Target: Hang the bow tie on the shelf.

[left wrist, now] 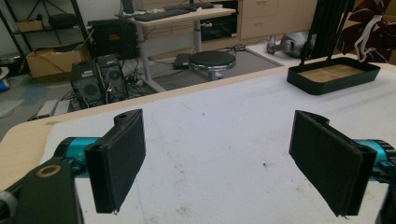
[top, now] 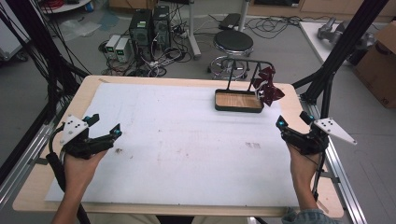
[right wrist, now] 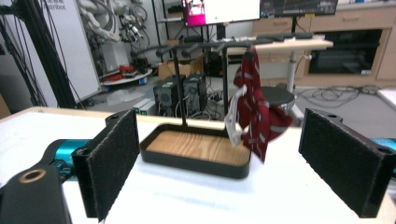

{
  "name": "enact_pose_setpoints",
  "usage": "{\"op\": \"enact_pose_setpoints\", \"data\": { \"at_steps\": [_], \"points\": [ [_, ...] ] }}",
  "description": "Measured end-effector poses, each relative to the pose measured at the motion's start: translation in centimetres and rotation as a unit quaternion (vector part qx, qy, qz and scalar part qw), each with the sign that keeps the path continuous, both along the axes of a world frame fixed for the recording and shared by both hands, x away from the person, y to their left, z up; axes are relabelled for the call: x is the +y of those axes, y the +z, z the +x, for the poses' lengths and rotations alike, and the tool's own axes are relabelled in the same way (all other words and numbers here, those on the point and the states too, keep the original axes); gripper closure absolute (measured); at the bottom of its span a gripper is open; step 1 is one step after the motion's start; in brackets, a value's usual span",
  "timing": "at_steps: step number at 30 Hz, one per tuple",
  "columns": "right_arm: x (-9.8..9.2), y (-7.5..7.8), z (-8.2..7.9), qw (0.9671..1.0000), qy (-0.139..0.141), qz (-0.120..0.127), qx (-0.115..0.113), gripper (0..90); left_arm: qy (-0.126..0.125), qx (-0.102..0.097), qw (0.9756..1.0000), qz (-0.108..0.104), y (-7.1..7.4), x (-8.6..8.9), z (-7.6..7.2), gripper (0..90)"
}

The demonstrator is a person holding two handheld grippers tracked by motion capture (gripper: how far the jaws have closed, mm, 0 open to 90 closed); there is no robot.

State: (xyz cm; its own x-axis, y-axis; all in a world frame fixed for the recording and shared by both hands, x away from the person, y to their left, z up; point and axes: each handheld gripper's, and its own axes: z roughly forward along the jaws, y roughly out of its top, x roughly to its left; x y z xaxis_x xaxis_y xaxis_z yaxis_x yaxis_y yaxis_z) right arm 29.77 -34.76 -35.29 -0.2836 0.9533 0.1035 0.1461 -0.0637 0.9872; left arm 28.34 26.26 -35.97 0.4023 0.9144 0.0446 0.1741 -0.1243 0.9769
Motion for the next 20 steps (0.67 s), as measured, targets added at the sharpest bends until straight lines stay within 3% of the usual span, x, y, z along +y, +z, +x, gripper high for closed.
{"op": "enact_pose_setpoints", "data": {
  "at_steps": [9,20],
  "points": [
    [0.4,-2.7,-1.3,0.9999,-0.008,0.01,0.009,11.4,0.001,0.001,1.0,0.001,-0.1,0.0,0.0,18.9],
    [0.6,-3.1,-1.7,0.9999,-0.004,0.008,0.011,11.5,0.0,0.002,1.0,0.0,-0.2,-0.1,0.1,18.9]
  ]
}}
